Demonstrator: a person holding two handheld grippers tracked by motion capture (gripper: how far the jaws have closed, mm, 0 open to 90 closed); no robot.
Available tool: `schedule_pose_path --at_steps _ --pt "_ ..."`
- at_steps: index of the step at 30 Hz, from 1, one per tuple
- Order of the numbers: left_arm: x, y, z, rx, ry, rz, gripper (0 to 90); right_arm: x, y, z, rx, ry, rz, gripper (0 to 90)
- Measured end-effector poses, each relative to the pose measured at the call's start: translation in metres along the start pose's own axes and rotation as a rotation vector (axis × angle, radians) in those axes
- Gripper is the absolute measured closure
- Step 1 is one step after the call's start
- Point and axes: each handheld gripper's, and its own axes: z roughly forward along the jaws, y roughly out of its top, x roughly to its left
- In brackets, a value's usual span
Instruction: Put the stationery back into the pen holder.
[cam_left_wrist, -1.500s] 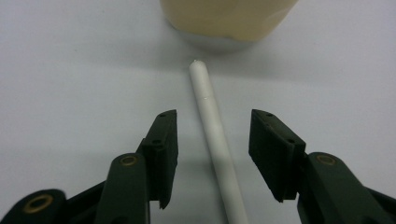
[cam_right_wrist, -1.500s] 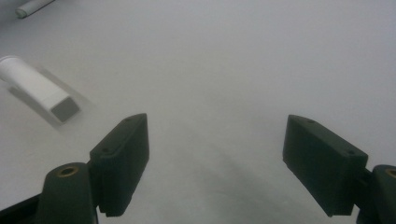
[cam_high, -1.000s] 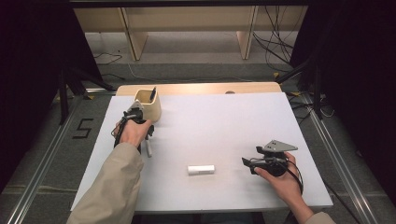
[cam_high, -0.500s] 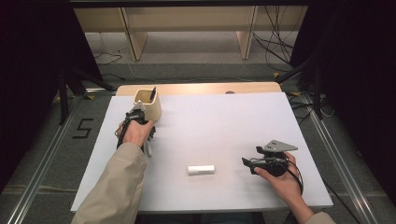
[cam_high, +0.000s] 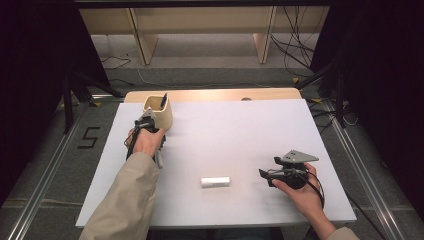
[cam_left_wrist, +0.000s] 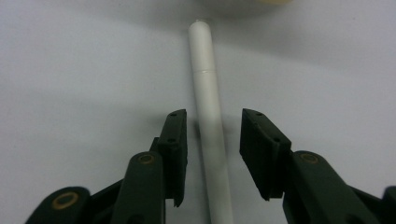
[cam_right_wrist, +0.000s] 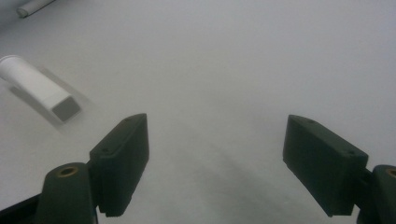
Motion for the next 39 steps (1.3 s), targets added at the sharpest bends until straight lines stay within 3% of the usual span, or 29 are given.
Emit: schedule_pose_path --at_steps 24,39 --pt "-0.003 0.0006 0.0064 0.02 0.039 0.01 70.7 0.0004 0.0002 0.0 -0.003 0.002 -0.001 23.4" --pt "-0.0041 0.0014 0.0086 0.019 0.042 0.001 73.9 0.0007 0.0002 0.0 -0.003 0.005 -0.003 23.3"
